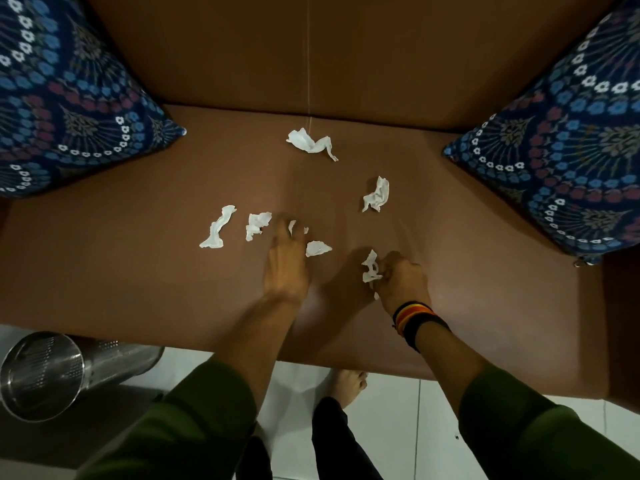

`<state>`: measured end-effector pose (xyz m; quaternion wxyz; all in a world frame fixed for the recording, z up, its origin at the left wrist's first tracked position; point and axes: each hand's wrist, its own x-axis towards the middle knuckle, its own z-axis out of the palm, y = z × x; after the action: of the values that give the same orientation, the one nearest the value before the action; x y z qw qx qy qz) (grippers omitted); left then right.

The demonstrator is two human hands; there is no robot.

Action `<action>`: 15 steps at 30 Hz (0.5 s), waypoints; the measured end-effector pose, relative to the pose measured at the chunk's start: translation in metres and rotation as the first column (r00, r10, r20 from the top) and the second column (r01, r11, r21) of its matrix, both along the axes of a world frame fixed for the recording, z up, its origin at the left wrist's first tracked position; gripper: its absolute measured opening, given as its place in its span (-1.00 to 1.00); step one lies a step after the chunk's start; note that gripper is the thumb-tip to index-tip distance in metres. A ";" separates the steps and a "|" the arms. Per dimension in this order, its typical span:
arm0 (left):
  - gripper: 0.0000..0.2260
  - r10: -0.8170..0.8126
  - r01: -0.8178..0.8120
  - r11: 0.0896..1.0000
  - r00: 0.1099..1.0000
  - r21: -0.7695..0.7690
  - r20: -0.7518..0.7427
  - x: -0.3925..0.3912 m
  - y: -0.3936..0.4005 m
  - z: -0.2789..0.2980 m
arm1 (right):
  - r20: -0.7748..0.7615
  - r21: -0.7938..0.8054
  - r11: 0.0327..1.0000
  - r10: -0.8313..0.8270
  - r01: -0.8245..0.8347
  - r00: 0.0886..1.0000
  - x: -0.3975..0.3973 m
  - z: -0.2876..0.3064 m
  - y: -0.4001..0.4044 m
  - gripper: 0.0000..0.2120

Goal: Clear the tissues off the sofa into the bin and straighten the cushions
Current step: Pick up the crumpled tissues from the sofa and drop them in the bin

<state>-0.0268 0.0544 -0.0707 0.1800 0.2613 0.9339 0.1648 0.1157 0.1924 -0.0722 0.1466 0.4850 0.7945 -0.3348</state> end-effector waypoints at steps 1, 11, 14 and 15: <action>-0.48 0.031 -0.031 1.000 1.000 -0.004 -0.002 0.000 0.002 -0.001 | -0.012 0.006 1.000 -0.018 0.018 1.000 -0.001 -0.001 0.000 -0.76; -0.78 -0.020 0.025 0.993 0.999 -0.117 0.040 0.004 -0.014 -0.003 | -0.055 -0.107 0.992 -0.075 0.069 0.996 0.001 -0.001 -0.015 -0.85; -0.78 0.030 -0.018 0.994 0.993 -0.106 0.112 0.012 -0.048 0.013 | -0.080 -0.110 0.992 -0.067 0.058 0.995 -0.002 0.014 -0.035 -0.87; -0.77 0.058 -0.047 0.994 0.992 -0.098 0.108 0.014 -0.065 0.021 | -0.092 -0.109 0.993 -0.050 0.040 0.994 -0.005 0.020 -0.045 -0.89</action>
<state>-0.0131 -0.0109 -0.0496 0.2395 0.2181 0.9358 0.1391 0.1105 0.1478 -0.0521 0.1268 0.4777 0.7705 -0.4026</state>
